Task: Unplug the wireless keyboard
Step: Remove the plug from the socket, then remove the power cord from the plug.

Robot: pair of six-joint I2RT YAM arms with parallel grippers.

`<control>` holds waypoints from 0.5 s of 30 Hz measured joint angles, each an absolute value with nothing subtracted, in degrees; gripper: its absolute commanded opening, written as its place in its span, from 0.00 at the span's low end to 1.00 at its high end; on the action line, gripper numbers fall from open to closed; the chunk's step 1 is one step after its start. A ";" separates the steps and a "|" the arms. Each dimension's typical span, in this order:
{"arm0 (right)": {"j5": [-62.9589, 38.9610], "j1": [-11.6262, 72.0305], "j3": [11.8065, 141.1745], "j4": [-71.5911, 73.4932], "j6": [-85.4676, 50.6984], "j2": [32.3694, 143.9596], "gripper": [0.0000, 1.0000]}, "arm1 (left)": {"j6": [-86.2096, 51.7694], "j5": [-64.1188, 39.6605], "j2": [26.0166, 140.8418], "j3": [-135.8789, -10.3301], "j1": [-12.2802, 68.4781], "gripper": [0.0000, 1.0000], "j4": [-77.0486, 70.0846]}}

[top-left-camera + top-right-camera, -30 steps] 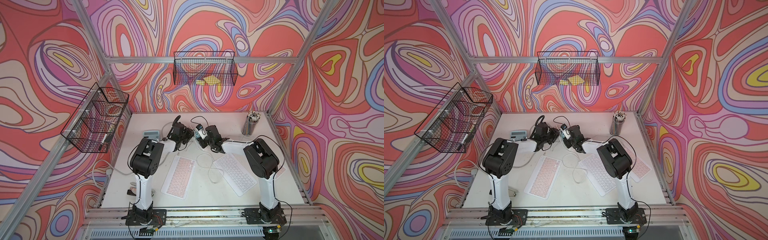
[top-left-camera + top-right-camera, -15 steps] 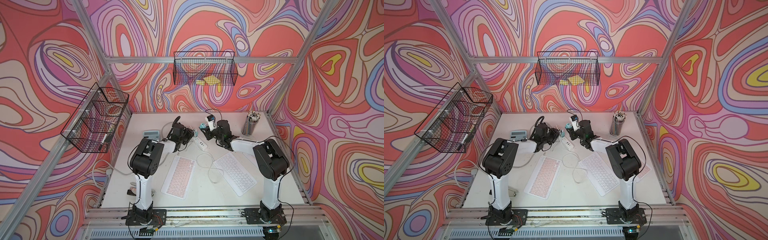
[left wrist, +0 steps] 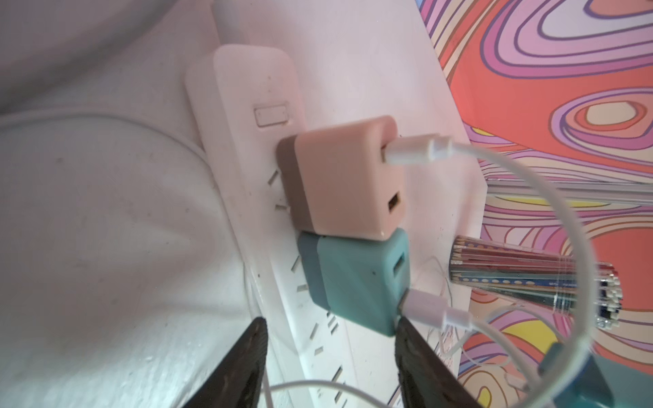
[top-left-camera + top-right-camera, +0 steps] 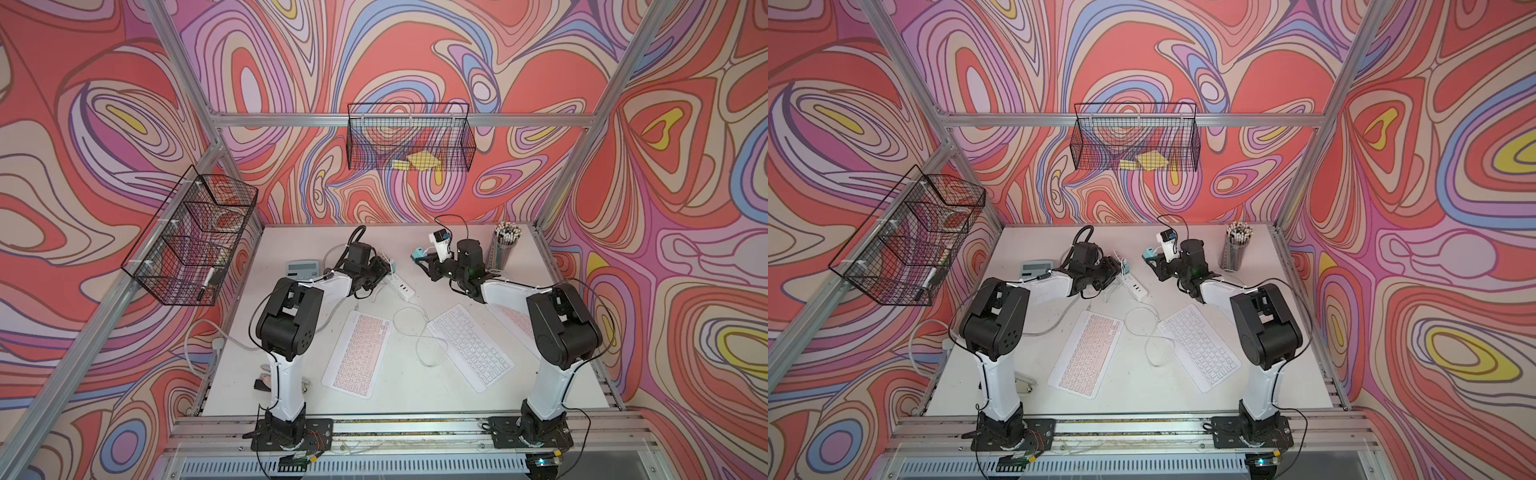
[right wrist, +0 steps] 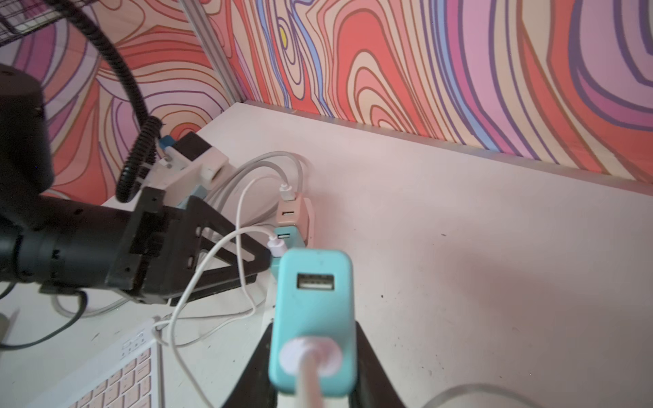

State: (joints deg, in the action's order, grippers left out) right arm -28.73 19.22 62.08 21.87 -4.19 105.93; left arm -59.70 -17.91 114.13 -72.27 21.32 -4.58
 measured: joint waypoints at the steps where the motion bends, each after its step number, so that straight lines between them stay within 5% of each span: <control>1: -29.85 19.07 61.76 21.74 -3.99 105.56 0.13 | -58.76 -18.44 114.08 -72.99 21.17 0.60 -2.96; 8: -35.64 17.28 59.33 19.27 -2.85 104.18 0.14 | -50.02 -20.58 110.59 -79.15 18.24 0.63 6.81; 15: -39.92 16.93 58.33 18.15 -2.55 102.89 0.15 | -47.16 -29.71 104.16 -76.38 14.70 0.63 1.17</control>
